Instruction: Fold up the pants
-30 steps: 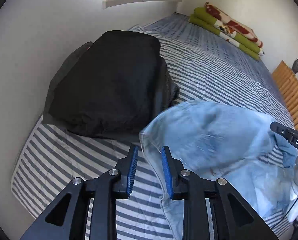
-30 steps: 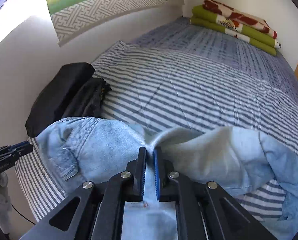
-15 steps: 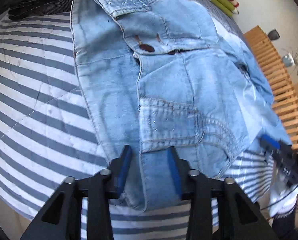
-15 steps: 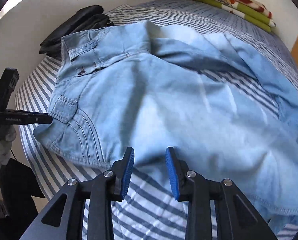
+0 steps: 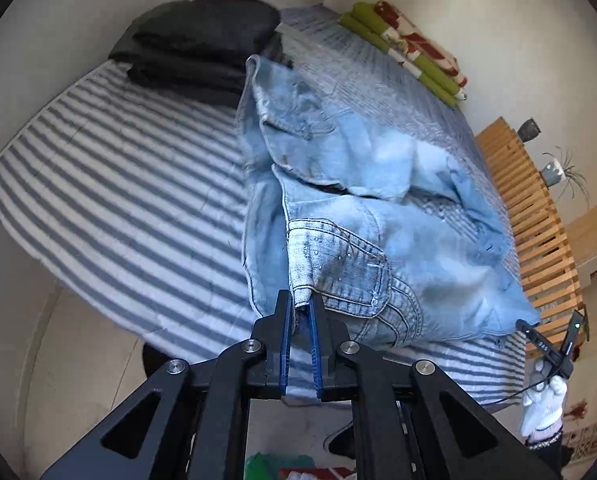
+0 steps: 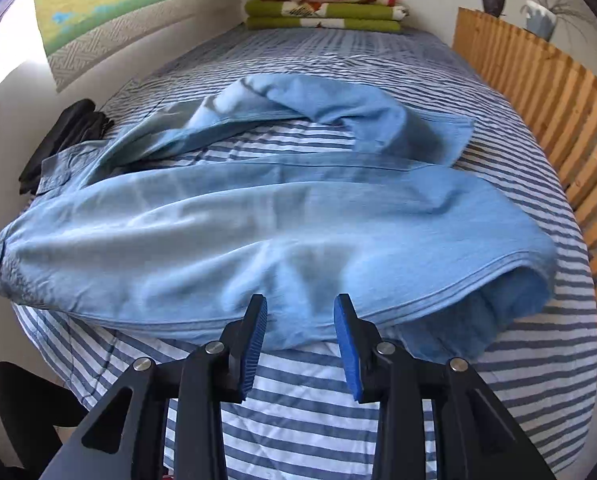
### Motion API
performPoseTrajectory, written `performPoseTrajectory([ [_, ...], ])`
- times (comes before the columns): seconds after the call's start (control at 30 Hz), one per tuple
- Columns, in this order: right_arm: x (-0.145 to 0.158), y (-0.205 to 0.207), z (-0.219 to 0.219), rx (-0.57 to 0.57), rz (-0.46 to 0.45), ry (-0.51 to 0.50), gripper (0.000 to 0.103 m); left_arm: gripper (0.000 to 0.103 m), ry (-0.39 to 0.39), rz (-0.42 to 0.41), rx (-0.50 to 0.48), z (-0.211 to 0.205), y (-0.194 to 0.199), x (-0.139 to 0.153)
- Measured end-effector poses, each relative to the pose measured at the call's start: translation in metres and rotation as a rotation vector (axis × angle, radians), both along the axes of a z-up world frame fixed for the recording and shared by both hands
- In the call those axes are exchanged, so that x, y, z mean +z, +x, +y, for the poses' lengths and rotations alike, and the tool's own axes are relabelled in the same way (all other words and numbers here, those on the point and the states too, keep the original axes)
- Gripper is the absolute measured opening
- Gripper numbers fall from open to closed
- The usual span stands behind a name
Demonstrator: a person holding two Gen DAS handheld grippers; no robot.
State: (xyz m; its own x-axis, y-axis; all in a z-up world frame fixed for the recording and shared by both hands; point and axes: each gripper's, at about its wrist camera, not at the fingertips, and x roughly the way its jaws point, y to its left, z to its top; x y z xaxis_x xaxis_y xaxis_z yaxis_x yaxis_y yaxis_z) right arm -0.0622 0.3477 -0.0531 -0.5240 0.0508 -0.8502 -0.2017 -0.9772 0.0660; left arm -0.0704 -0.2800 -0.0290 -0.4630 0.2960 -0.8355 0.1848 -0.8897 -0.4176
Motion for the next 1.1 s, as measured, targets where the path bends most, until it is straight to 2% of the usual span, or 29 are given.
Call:
performPoseTrajectory([
  [0.03,-0.002,0.007,0.011,-0.035,-0.003,0.01,0.04,0.01,-0.017,-0.048,0.017,-0.005,-0.002,-0.009],
  [0.07,-0.005,0.015,0.026,-0.079,-0.007,0.019,0.041,0.009,-0.071,-0.082,0.048,-0.008,-0.003,-0.015],
  [0.13,-0.013,0.029,0.052,-0.152,-0.023,0.013,0.042,0.008,-0.166,-0.079,0.073,-0.008,-0.005,-0.015],
  [0.2,-0.02,0.043,0.071,-0.199,-0.051,0.004,0.042,0.009,-0.187,-0.042,0.075,0.0,-0.007,-0.004],
  [0.27,-0.028,0.051,0.088,-0.253,-0.067,-0.018,0.044,0.01,-0.193,0.003,0.007,0.026,-0.01,0.015],
  [0.33,-0.035,0.055,0.106,-0.313,-0.062,-0.064,0.044,0.015,-0.233,0.035,-0.114,0.075,-0.018,0.024],
  [0.4,-0.041,0.055,0.118,-0.344,-0.05,-0.084,0.044,0.025,-0.23,0.047,-0.261,0.132,-0.024,0.024],
  [0.47,-0.046,0.05,0.125,-0.367,-0.062,-0.035,0.044,0.027,-0.228,0.031,-0.377,0.185,-0.033,0.013],
  [0.57,-0.051,0.046,0.144,-0.408,-0.056,-0.022,0.052,0.027,-0.226,-0.024,-0.517,0.256,-0.053,-0.021],
  [0.7,-0.053,0.034,0.165,-0.412,0.021,-0.138,0.053,0.027,-0.192,-0.101,-0.565,0.3,-0.077,-0.059],
  [0.77,-0.05,0.02,0.166,-0.395,0.031,-0.115,0.054,0.027,-0.19,-0.125,-0.579,0.308,-0.085,-0.072],
  [0.83,-0.042,0.009,0.166,-0.392,0.047,-0.071,0.053,0.027,-0.207,-0.11,-0.593,0.313,-0.083,-0.069],
  [0.87,-0.035,0.008,0.164,-0.389,0.071,-0.068,0.043,0.027,-0.209,-0.103,-0.595,0.312,-0.082,-0.067],
  [0.9,-0.026,0.004,0.162,-0.383,0.096,-0.076,0.015,0.027,-0.21,-0.096,-0.591,0.31,-0.082,-0.063],
  [0.93,-0.016,-0.003,0.159,-0.376,0.111,-0.084,0.004,0.027,-0.211,-0.09,-0.581,0.305,-0.081,-0.059],
  [1.03,0.015,-0.024,0.137,-0.352,0.183,-0.053,0.002,0.027,-0.2,-0.069,-0.53,0.284,-0.082,-0.044],
  [1.1,0.035,-0.043,0.106,-0.271,0.224,-0.043,0.002,0.027,-0.188,-0.052,-0.483,0.263,-0.082,-0.035],
])
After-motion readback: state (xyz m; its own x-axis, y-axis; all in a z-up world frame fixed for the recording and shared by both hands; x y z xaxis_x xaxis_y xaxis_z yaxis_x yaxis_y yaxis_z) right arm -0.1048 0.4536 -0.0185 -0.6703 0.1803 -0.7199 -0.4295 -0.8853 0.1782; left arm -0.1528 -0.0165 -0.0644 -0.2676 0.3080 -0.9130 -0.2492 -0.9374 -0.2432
